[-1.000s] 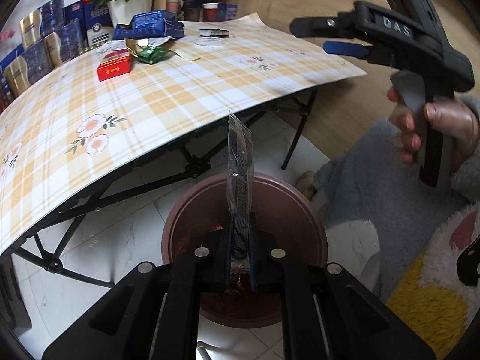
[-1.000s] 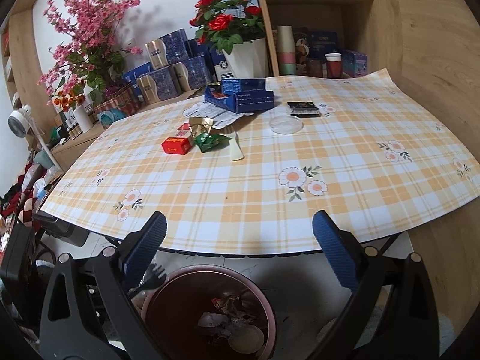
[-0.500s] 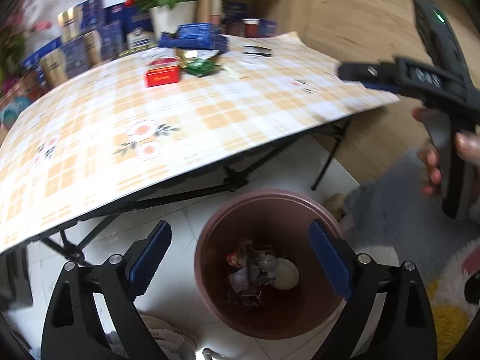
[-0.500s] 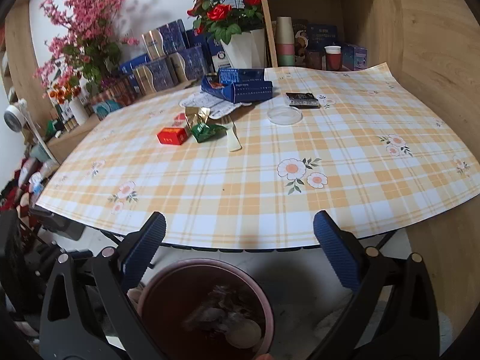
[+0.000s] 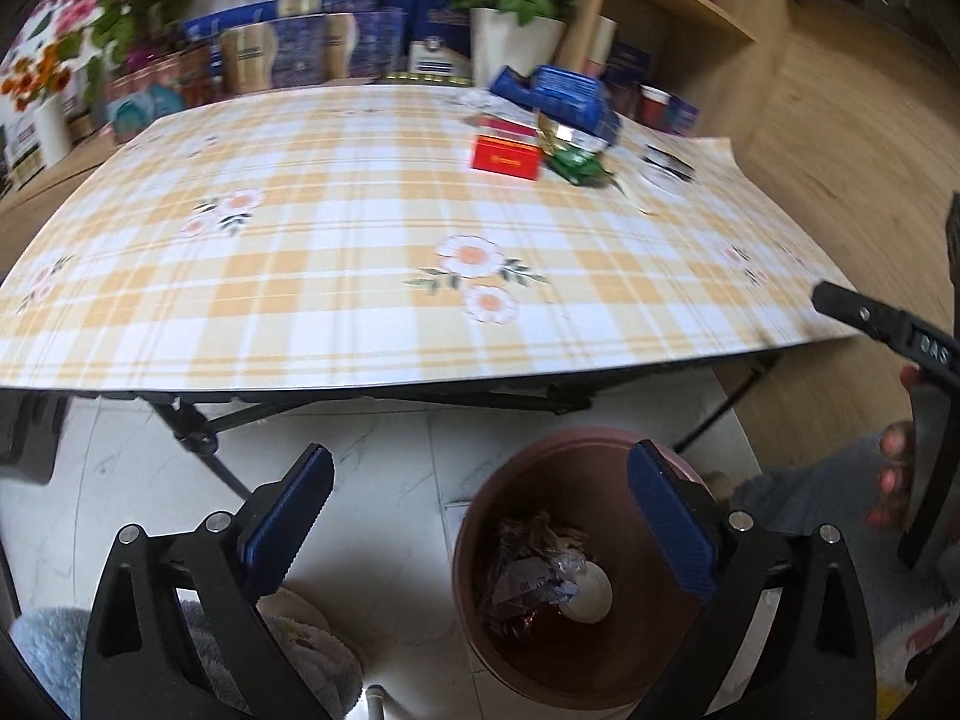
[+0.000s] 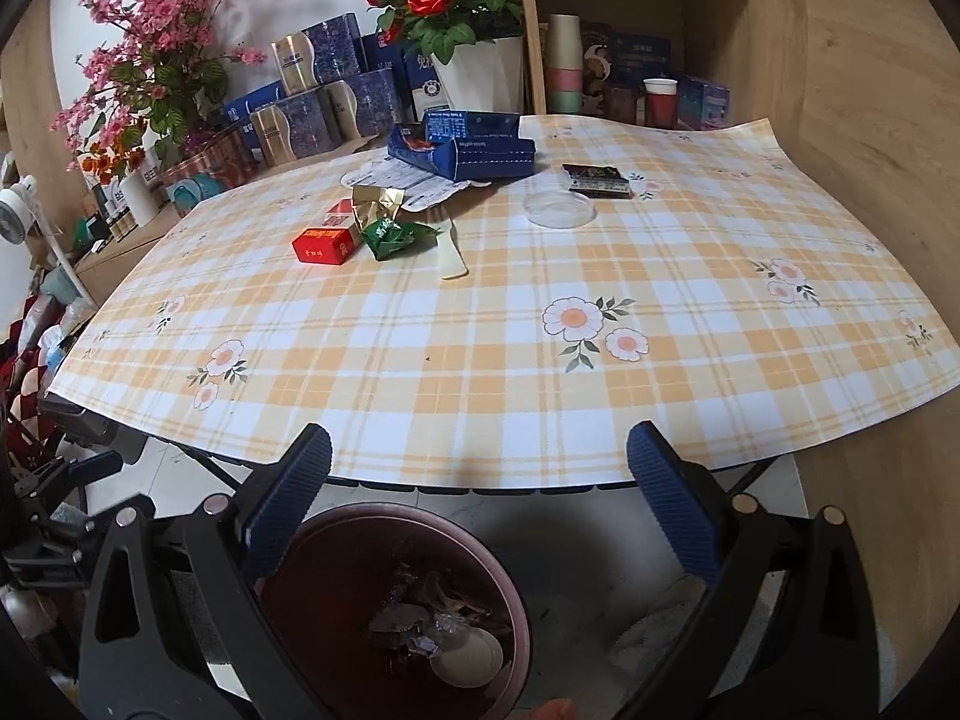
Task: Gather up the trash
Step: 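Move both grippers back over the table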
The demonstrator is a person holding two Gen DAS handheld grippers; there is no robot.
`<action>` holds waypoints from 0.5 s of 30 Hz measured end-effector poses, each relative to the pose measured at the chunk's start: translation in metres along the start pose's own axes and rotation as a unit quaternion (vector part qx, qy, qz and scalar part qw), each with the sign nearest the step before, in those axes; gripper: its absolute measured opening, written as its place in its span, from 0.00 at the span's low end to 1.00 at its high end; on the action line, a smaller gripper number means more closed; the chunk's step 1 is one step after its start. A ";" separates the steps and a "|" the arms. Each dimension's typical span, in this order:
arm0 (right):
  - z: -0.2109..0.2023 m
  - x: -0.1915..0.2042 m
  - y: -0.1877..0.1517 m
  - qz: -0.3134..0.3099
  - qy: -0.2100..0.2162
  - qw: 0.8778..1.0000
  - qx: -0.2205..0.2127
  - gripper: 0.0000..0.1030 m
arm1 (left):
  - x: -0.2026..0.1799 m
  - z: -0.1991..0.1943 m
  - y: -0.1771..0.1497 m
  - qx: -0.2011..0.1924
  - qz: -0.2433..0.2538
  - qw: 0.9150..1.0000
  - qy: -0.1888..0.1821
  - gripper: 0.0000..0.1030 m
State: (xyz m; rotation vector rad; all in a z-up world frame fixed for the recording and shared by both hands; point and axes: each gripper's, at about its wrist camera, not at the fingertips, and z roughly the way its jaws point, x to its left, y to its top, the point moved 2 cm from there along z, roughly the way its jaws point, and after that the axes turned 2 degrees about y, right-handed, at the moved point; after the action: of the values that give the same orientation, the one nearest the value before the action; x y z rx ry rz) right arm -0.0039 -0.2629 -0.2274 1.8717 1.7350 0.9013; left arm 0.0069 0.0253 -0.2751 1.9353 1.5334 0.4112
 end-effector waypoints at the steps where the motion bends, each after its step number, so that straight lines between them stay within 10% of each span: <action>1: 0.001 0.000 0.001 -0.002 0.002 1.000 0.000 0.94 | 0.002 -0.001 0.001 -0.001 -0.005 1.000 0.003 0.94; 15: 0.017 -0.020 0.022 0.008 0.023 1.000 0.015 0.94 | 0.011 -0.009 0.023 -0.028 -0.001 0.999 0.036 0.94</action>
State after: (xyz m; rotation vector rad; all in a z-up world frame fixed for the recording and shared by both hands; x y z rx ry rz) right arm 0.0240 -0.2836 -0.2274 1.8999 1.7718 0.9355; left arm 0.0217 0.0350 -0.2551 1.8936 1.5517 0.5226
